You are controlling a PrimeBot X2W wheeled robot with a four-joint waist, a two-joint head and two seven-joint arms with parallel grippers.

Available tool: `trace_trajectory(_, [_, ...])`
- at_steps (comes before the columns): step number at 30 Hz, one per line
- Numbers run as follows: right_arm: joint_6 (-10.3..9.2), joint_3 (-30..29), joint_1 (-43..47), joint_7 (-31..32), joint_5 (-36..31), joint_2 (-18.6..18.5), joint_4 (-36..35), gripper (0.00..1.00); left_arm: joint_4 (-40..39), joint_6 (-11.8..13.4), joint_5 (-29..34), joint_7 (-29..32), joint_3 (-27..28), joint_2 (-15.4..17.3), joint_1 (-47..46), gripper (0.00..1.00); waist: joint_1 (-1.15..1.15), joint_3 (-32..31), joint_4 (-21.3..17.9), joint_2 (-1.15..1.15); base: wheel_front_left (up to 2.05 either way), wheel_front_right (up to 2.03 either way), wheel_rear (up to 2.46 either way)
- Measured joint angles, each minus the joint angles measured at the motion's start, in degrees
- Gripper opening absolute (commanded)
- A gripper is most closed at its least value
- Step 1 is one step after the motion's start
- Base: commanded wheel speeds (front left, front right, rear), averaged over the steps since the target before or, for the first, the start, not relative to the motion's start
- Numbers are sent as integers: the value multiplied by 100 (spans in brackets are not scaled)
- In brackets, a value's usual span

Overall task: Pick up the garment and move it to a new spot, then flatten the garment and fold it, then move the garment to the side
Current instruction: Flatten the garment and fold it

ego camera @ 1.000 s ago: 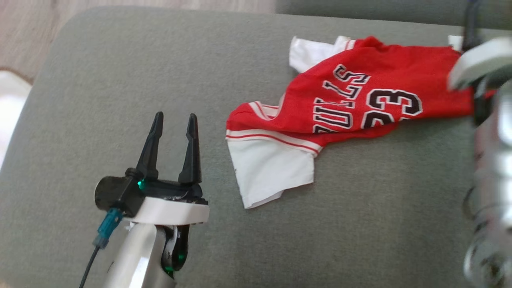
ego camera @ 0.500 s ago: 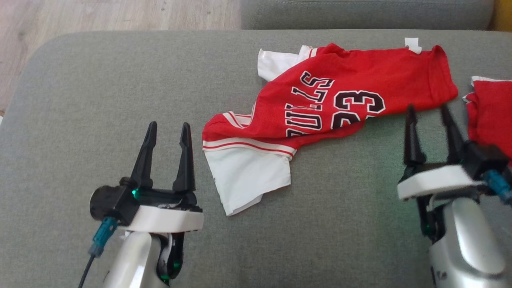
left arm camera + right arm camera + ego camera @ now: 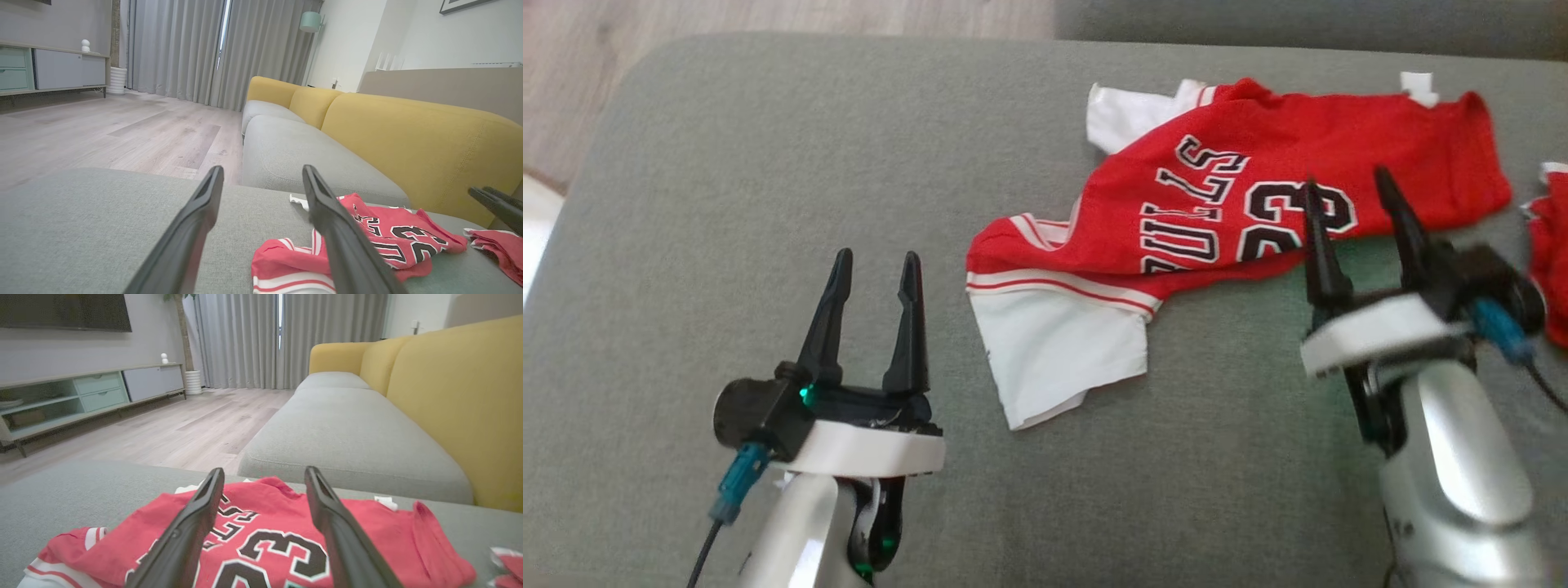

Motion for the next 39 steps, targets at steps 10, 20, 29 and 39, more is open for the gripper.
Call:
trace_trajectory(10, [0, 905, -1990, 1611, -187, -600, 1081, 100, 12, 56, -385, 0, -568, 0, -319, 100, 1, 441, 697, 0, 0, 0, 0])
trace_trajectory(20, [0, 2282, -3526, 3117, 985, -1272, 2858, 100, 26, 210, -716, 0, -1111, -3, -504, 100, 1, 838, 1604, 0, 0, 0, 0])
trace_trajectory(29, [0, 3408, -3917, 3877, 1669, -1756, 3564, 100, -16, 305, -826, 0, -1283, -4, -506, 100, 0, 1037, 2051, 0, 0, 0, 0])
trace_trajectory(39, [0, 3925, -4452, 3753, 1936, -1907, 3885, 0, -144, 360, -976, 0, -1392, -5, -525, 100, 0, 1288, 2202, 0, 0, 0, 0])
